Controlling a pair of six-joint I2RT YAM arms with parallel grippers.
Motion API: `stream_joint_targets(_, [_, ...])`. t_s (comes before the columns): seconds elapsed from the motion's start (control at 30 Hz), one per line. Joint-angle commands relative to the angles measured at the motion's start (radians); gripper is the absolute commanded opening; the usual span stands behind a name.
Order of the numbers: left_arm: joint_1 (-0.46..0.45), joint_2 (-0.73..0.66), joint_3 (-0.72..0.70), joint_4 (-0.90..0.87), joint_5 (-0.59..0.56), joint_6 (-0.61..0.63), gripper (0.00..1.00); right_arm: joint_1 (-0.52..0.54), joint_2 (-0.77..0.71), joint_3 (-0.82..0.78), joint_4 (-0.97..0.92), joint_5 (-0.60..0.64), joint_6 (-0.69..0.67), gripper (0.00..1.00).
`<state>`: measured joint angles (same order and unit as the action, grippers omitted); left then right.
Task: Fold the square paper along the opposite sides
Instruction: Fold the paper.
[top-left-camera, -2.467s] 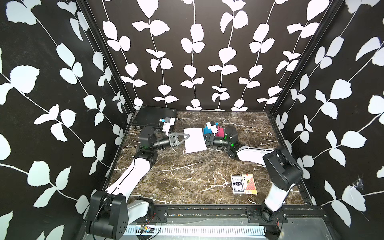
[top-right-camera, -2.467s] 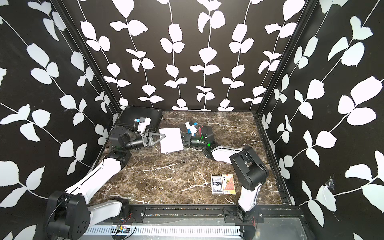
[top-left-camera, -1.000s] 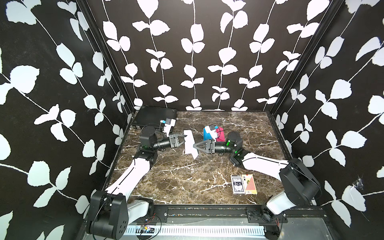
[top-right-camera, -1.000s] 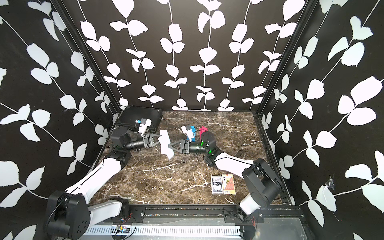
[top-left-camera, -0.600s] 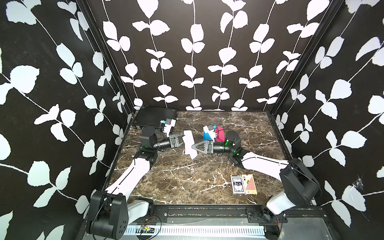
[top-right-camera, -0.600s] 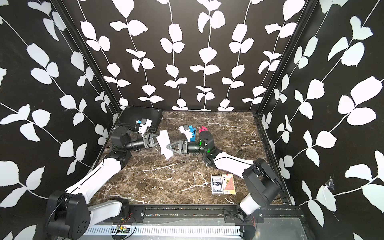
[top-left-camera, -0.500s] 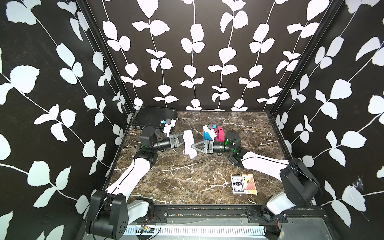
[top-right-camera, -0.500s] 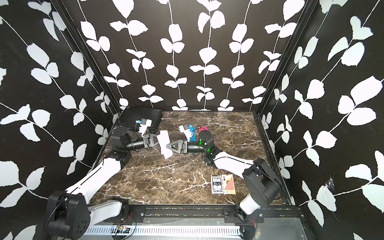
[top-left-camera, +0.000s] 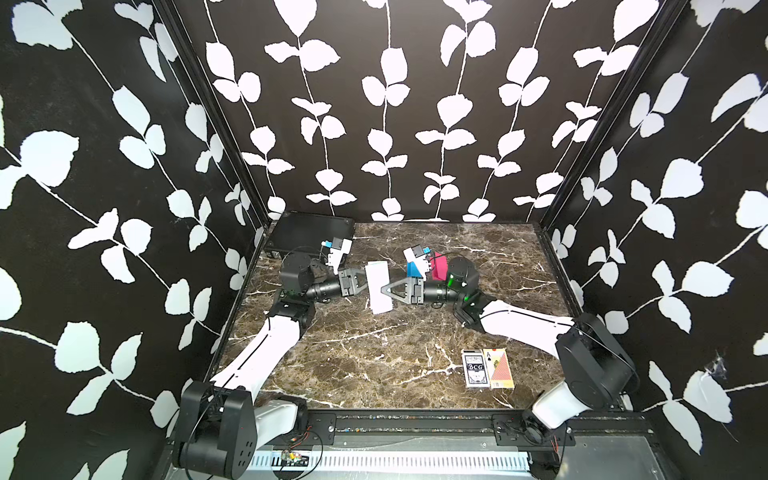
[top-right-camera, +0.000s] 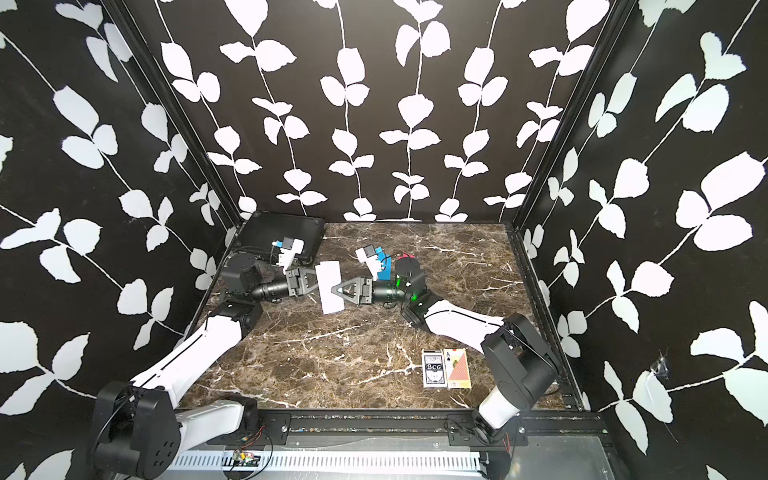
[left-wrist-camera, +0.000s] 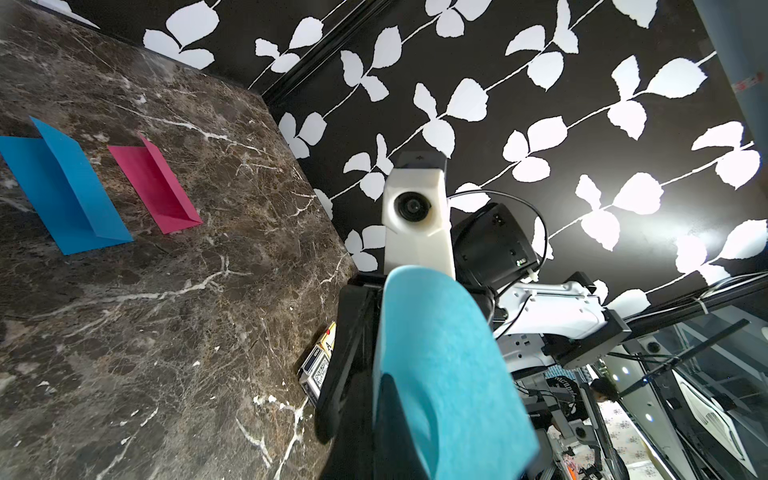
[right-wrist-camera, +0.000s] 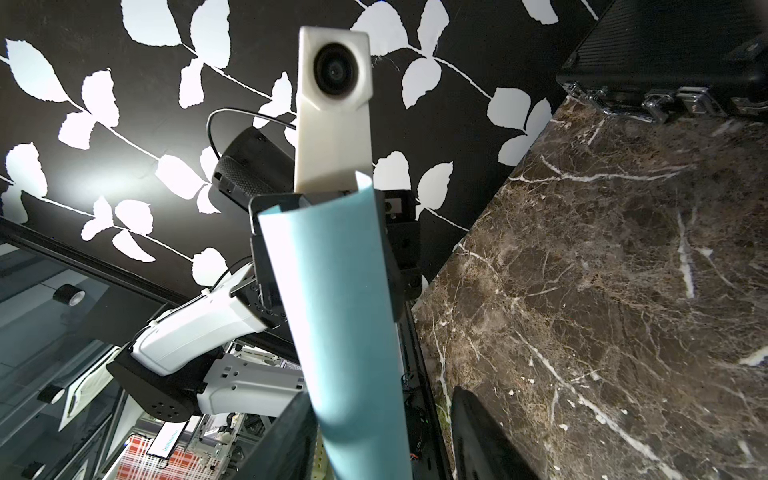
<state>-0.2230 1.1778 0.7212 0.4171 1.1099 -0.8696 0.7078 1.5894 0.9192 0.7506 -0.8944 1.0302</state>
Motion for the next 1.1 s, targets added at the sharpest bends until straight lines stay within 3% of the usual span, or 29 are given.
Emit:
stream_joint_targets(0.0, [-0.003, -0.017, 0.034, 0.005, 0.018, 0.023, 0.0, -0.002, 0.003, 0.046, 0.071, 0.003, 0.015, 0.52])
stream_joint_targets(0.33, [-0.004, -0.017, 0.032, 0.006, 0.015, 0.024, 0.0, -0.005, 0.055, 0.052, 0.138, 0.0, 0.061, 0.4])
stream_joint_targets(1.07, [-0.004, -0.012, 0.036, -0.01, 0.011, 0.034, 0.0, -0.022, 0.075, 0.049, 0.172, -0.061, 0.102, 0.34])
